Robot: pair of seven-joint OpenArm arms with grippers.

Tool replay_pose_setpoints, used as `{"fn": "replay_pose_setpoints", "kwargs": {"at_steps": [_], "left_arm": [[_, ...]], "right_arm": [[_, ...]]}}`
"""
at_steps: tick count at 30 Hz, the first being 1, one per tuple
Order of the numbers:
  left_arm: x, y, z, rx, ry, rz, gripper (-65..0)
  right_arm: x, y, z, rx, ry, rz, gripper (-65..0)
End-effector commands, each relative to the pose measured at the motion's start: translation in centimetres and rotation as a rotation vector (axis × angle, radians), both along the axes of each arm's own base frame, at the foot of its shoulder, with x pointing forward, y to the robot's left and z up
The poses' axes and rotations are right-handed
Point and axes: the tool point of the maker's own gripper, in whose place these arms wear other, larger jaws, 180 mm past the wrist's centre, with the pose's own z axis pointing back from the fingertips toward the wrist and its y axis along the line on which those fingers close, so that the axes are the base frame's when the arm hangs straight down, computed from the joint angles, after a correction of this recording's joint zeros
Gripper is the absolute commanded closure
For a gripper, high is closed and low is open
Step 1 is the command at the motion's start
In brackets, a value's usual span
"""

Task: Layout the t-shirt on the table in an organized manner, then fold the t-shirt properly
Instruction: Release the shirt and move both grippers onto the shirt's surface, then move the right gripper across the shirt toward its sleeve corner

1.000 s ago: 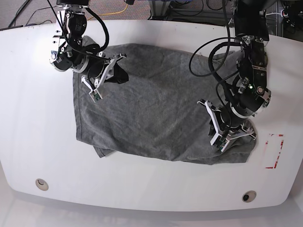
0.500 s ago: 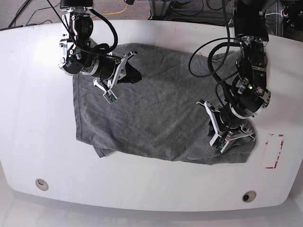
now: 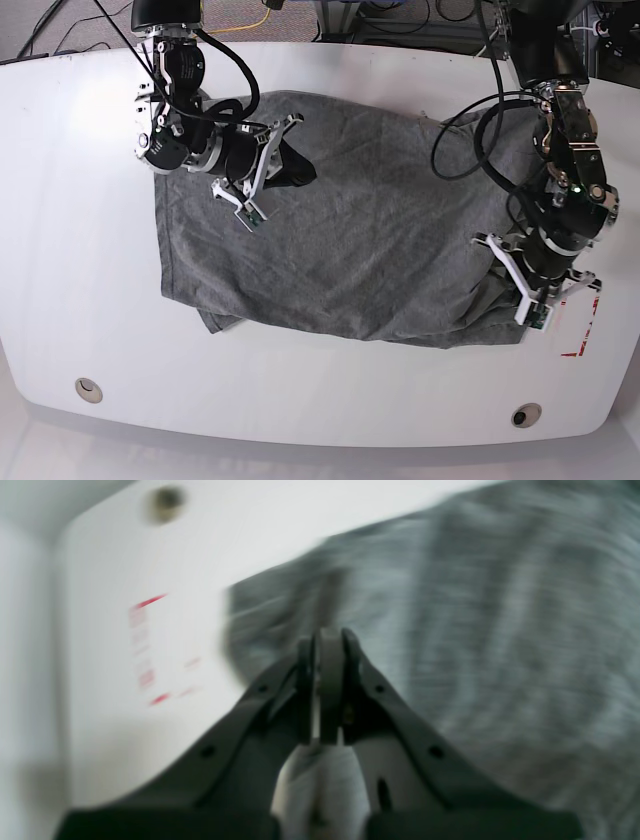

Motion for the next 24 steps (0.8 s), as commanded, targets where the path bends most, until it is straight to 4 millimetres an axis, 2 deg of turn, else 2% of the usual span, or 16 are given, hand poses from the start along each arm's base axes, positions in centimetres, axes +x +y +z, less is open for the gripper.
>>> {"fn": "replay_pose_setpoints", "kwargs": {"at_steps": [1,5,6,10,14,17,24], "left_arm": [[0.6,1.8,2.5,0.012,-0.078,0.034,0.0],[0.2,4.6,3.4,0.015,-0.101,0.108,0.0],[0.0,6.0,3.9,0.018,-0.112,0.145,0.0],[-0.8,9.3,5.0,0.032,-0.138,0.227,0.0],[-1.7,12.1,6.2,0.056,-0.162,0.293,0.0],[-2.7,14.6,7.4,0.077,-0.186,0.355,0.0],[-4.8,19.0,10.0,0.118,-0.235,0.465,0.0]], "right_arm": [[1.2,1.1,2.0,0.038,-0.067,0.028,-0.3],[1.8,2.1,2.4,0.052,-0.083,0.051,-4.4],[1.9,3.0,2.6,0.069,-0.085,0.064,-8.4],[1.8,4.5,2.9,0.095,-0.088,0.092,-19.5],[0.8,7.7,3.7,0.125,-0.106,0.189,-28.7],[-0.4,10.1,4.3,0.143,-0.119,0.268,-31.4],[-2.8,14.7,4.5,0.169,-0.125,0.437,-35.7]]}}
